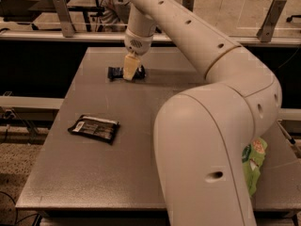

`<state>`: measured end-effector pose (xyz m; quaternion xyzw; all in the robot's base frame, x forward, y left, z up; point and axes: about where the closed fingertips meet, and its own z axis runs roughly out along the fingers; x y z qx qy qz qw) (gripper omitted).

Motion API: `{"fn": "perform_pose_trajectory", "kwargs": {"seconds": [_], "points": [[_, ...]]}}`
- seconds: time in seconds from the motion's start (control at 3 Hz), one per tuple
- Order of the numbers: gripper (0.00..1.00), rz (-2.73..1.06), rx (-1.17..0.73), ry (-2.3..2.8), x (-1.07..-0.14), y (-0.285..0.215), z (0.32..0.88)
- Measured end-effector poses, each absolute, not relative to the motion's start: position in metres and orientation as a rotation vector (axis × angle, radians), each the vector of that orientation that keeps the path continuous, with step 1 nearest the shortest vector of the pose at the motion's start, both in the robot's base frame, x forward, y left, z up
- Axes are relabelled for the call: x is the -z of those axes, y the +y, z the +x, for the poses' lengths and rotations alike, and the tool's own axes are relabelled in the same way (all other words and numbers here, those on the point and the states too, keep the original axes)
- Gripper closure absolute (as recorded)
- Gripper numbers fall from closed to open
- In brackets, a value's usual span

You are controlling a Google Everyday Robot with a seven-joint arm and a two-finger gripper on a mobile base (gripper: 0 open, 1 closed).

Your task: Move rxbar blueberry near green rice chip bag

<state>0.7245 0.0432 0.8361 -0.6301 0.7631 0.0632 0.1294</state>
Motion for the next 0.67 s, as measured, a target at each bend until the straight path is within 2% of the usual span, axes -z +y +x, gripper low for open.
{"fn": "perform_pose_trajectory", "kwargs": {"seconds": [0.67], "points": [[1.0, -1.77, -0.126, 2.185, -0.886, 0.008, 0.687]]}}
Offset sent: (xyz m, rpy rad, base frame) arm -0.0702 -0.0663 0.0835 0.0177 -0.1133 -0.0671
